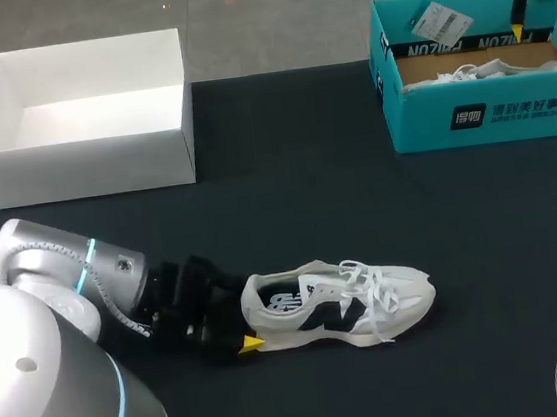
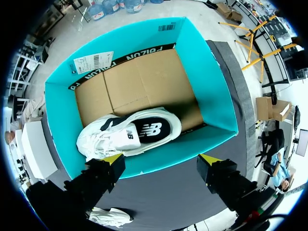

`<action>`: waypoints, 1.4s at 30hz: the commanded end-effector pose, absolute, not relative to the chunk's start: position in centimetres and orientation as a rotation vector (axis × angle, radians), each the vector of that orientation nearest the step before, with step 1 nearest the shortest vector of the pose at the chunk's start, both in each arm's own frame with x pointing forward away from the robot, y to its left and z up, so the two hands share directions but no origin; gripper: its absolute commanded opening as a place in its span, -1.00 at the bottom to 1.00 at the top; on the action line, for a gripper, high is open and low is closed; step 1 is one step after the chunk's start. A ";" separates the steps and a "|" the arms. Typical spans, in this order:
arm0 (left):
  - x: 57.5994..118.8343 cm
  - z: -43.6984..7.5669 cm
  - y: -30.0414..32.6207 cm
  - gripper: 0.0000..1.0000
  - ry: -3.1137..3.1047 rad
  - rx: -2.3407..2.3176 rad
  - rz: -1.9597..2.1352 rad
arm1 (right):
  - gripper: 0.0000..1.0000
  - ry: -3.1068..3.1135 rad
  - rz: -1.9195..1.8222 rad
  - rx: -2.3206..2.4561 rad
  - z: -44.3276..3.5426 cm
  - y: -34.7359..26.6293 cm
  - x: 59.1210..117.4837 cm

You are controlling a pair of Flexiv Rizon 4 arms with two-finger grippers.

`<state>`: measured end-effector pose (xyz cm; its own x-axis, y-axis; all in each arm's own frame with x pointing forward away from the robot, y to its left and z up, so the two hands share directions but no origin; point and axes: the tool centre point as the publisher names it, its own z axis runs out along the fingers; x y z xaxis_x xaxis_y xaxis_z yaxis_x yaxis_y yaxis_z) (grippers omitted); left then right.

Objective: Take the shoe out of the shoebox, open the shoe tongue, remove and reinsert the insole, then place the shoe into the shoebox

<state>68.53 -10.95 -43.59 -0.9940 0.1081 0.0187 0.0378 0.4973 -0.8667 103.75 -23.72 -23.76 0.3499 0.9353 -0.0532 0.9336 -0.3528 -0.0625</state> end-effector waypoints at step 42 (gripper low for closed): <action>68.4 -44.5 -11.1 -1.00 -2.660 -0.128 1.531 | 1.00 -1.919 -0.212 -2.661 -25.3 -3.8 85.7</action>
<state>68.53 -10.95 -43.62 -0.9940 0.1078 0.0186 0.0377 0.4971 -0.8669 86.18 -3.59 -25.28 0.3136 0.9495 0.0107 0.9399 -0.3120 0.1386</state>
